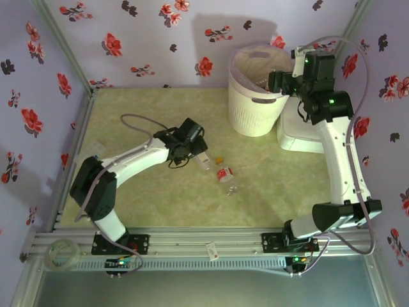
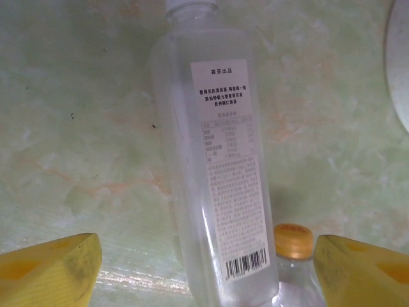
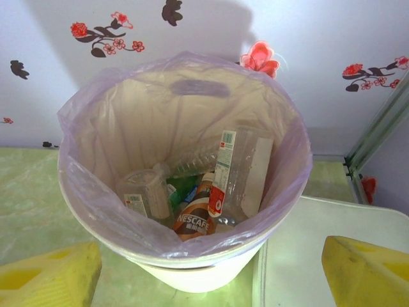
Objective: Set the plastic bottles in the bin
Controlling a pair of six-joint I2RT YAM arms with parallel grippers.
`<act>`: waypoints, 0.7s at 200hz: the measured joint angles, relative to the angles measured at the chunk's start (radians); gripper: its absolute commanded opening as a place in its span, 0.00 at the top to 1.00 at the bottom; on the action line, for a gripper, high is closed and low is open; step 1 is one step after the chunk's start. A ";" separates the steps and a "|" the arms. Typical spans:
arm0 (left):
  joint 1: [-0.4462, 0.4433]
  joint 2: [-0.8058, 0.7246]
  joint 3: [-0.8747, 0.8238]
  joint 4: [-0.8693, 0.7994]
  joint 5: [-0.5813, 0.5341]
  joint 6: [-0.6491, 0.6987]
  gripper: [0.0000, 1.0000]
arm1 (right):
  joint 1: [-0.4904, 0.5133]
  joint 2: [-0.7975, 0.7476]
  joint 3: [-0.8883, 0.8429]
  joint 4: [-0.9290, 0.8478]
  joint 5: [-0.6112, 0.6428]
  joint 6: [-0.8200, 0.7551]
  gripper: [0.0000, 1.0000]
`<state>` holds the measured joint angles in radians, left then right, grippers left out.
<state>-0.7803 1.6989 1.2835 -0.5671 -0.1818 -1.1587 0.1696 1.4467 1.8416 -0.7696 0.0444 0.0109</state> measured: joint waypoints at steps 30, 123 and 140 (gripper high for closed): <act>-0.045 0.100 0.104 -0.091 -0.024 -0.032 0.14 | 0.002 -0.021 -0.030 0.008 0.005 0.000 0.10; -0.110 0.240 0.193 -0.160 -0.029 -0.138 0.26 | 0.002 -0.055 -0.063 0.055 0.012 -0.001 0.10; -0.110 0.241 0.178 -0.140 -0.027 -0.155 0.26 | 0.002 -0.057 -0.065 0.057 0.013 -0.001 0.10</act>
<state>-0.8902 1.9404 1.4616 -0.7074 -0.2089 -1.3140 0.1711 1.3895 1.7763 -0.7128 0.0570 0.0101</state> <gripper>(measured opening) 0.742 0.903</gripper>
